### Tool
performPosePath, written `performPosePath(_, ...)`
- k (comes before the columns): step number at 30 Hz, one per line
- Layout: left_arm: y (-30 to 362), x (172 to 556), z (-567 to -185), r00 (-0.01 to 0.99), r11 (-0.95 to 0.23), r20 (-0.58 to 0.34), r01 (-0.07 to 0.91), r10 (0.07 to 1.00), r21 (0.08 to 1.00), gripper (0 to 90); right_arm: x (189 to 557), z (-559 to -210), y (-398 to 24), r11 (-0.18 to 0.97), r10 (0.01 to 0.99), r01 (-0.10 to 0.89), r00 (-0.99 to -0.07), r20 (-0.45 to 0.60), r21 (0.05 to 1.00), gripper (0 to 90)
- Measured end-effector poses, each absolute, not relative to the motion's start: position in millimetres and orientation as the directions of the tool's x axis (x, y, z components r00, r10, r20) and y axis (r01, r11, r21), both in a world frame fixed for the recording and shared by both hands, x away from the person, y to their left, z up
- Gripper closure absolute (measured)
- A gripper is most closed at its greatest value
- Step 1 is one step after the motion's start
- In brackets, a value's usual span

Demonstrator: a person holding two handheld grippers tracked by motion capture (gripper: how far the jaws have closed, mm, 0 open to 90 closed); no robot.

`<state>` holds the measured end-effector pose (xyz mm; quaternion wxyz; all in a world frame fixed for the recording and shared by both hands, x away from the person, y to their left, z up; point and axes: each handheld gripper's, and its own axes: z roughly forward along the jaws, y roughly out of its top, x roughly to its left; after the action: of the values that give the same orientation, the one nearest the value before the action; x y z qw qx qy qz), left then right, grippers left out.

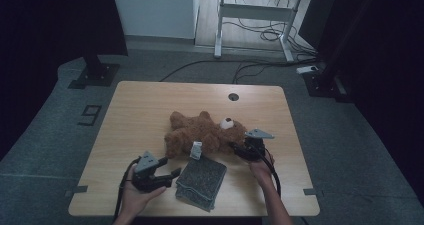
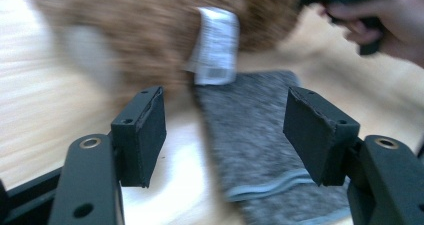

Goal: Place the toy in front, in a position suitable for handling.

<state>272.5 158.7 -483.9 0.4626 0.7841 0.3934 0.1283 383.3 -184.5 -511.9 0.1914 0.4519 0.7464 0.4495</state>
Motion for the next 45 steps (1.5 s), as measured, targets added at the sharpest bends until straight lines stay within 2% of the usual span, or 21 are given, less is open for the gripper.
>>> performPosePath(4, 128, 279, -496, 0.688, -0.322, -0.161, 0.517, 0.707, 0.793, 29.7, 383, -512, -185, 0.189, 0.847, 0.504, -0.519, 0.120, 0.843, 54.9)
performPosePath(9, 100, 284, -511, 0.698, -0.367, -0.159, 0.539, 0.698, 0.758, 19.4, 383, -512, -185, 0.188, 0.846, 0.505, -0.519, 0.122, 0.842, 54.6)
performPosePath(20, 54, 284, -519, 0.745, -0.435, -0.151, 0.527, 0.650, 0.730, 14.7, 384, -513, -186, 0.177, 0.848, 0.506, -0.514, 0.130, 0.844, 53.7)
performPosePath(31, 32, 288, -542, 0.736, -0.498, -0.094, 0.540, 0.670, 0.678, 10.2, 385, -512, -186, 0.179, 0.847, 0.510, -0.515, 0.131, 0.842, 53.1)
performPosePath(36, 28, 283, -547, 0.734, -0.545, 0.014, 0.492, 0.679, 0.679, 16.2, 384, -512, -185, 0.183, 0.849, 0.510, -0.513, 0.127, 0.840, 52.7)
performPosePath(39, 30, 283, -546, 0.727, -0.537, 0.012, 0.495, 0.686, 0.683, 19.6, 384, -512, -185, 0.183, 0.849, 0.509, -0.513, 0.126, 0.841, 52.6)
performPosePath(42, 35, 284, -545, 0.721, -0.527, 0.013, 0.494, 0.693, 0.691, 29.2, 384, -512, -185, 0.181, 0.849, 0.508, -0.512, 0.126, 0.842, 52.4)
performPosePath(45, 43, 285, -545, 0.713, -0.516, 0.020, 0.488, 0.701, 0.704, 44.1, 385, -512, -185, 0.187, 0.849, 0.509, -0.515, 0.123, 0.840, 52.2)
